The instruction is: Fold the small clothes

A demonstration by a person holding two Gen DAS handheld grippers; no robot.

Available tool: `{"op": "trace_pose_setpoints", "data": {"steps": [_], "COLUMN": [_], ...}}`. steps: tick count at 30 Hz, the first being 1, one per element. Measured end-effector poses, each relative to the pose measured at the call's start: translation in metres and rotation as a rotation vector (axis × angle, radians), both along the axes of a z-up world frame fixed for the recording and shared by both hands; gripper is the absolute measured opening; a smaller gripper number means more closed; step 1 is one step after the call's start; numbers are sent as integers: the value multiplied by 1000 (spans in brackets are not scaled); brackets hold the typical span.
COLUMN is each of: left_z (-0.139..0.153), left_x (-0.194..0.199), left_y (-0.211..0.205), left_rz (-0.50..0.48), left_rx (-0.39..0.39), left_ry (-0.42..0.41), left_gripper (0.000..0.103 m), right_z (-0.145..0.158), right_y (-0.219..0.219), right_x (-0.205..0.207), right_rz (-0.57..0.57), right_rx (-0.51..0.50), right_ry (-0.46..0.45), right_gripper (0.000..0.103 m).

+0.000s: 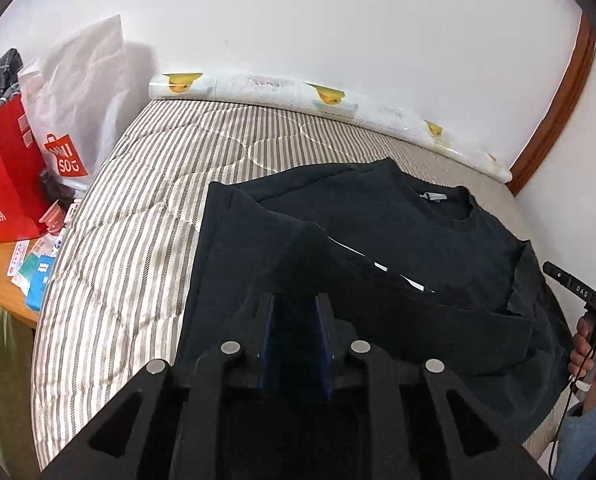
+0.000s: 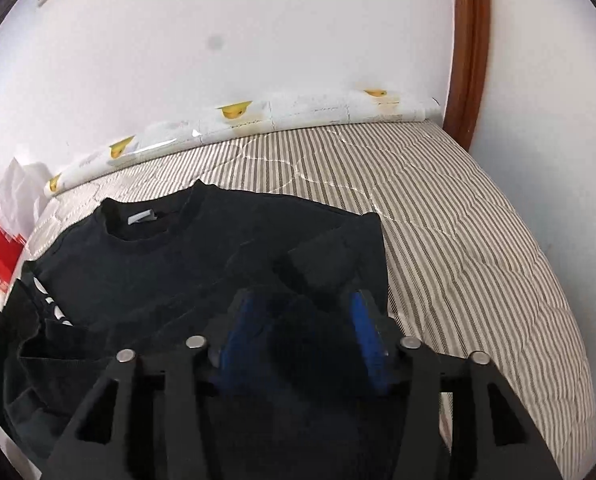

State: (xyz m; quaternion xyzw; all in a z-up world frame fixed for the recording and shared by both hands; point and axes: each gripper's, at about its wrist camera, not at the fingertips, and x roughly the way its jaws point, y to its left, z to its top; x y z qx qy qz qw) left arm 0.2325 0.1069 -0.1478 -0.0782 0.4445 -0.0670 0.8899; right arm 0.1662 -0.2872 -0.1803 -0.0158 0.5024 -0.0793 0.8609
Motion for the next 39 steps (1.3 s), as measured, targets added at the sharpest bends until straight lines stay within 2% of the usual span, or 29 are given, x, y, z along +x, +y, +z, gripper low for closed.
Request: {"op": "trace_pose_setpoints", "data": {"steps": [2,6,7,14,17,19,20,21,22,23,24,25,27,30,32,33,36,39], "left_z": [0,1,1,-12,-19,-23,-25,-25,-25,-23,-20,-17,-9,5,13,16,15,6], "left_x": [6,17,18,30,34,36,36,36,35,34,32,31,29,29,32,34,44,57], "left_y": [-2,-3,-4,-6,-9,-13,-14,-15,-16,-16,-14,-12,-6,3,12,14,13,8], "left_rz": [-11,-28,-34,-75,-86,-90,-89,-86,-83,-77,-74,-76,-59,-12,19,37,64,71], "left_rx": [3,28,29,39,48,63,74,85,97,107,97,76,45,25,-50,-62,-66,-69], "left_ry": [-7,-19,-24,9,31,45,48,46,40,29,19,13,-12,-58,-76,-85,-96,-78], "left_gripper": [21,49,52,51,51,44,44,39,29,24,15,12,11,10,10,10,10,10], "right_z": [-4,-13,-16,-23,-33,-42,-46,-49,-50,-49,-47,-43,-33,-9,9,14,19,12], "right_y": [0,-2,-3,6,17,20,21,22,22,23,23,23,19,2,-11,-15,-19,-23], "right_x": [7,19,22,33,37,41,43,44,45,44,43,41,37,37,41,43,50,60], "right_rz": [10,15,15,89,130,132,127,126,131,146,155,161,158,107,65,61,51,35], "right_rx": [-9,-29,-26,19,7,-3,-7,-11,-9,3,9,9,8,62,92,108,122,127], "right_ry": [19,39,44,78,112,146,161,168,168,161,156,141,99,22,-37,-51,-72,-65], "right_gripper": [52,52,52,52,52,51,45,42,35,21,17,16,14,14,14,14,14,14]}}
